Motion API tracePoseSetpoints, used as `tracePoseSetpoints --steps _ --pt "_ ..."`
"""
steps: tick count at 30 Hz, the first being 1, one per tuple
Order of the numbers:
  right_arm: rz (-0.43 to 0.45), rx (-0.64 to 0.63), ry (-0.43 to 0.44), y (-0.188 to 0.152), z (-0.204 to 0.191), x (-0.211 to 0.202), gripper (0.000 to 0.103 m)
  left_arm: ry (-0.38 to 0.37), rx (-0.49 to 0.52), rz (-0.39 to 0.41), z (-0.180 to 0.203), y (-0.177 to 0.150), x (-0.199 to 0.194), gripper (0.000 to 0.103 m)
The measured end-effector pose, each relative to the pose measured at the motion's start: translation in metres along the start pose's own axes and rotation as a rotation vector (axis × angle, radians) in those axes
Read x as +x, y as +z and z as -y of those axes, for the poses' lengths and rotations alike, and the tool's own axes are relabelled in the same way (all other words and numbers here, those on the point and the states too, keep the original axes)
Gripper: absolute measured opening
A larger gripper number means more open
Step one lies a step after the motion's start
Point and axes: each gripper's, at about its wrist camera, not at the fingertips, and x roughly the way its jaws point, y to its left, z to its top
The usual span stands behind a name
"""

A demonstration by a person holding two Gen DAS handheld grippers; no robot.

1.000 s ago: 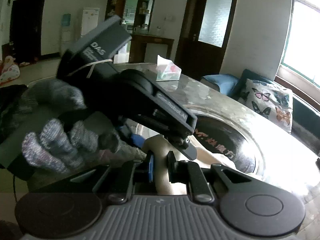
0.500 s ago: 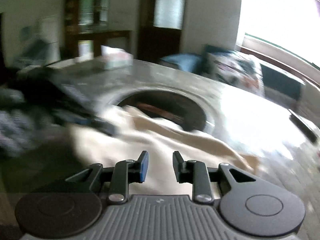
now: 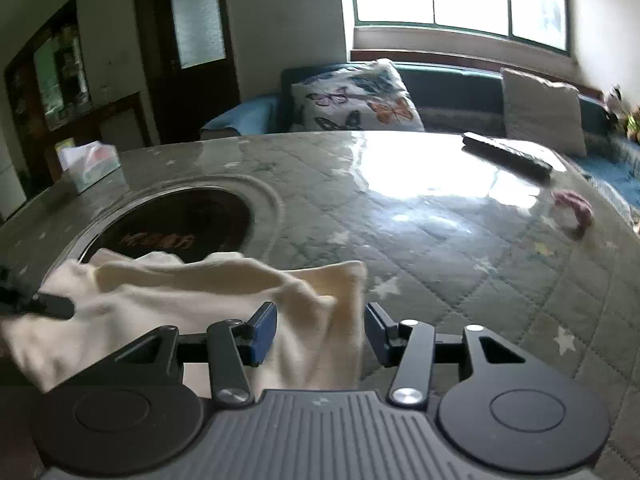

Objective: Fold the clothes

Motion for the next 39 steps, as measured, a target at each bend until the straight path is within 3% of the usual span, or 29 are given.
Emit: tracePoseSetpoints --steps 6,9,11,20,30,39 --pt "-0.029 0.094 0.051 0.001 0.013 0.019 0.046 0.022 0.028 0.006 0.005 -0.001 0.001 0.021" --pt "-0.023 0.097 0.078 0.0 0.012 0.019 0.017 0.038 0.052 0.012 0.012 -0.001 0.001 0.02" --pt "-0.013 0.104 0.08 0.001 0.012 0.016 0.011 0.048 0.076 0.02 0.02 0.0 -0.001 0.02" --pt "0.109 0.108 0.088 0.012 0.028 -0.031 0.009 0.043 0.206 0.044 0.077 0.004 0.006 0.018" --pt "0.192 0.112 -0.043 0.033 0.08 -0.073 0.009 -0.012 0.324 0.008 0.155 0.001 0.054 0.017" --pt "0.215 0.11 -0.13 0.047 0.119 -0.086 0.009 -0.019 0.388 -0.023 0.203 0.003 0.091 0.017"
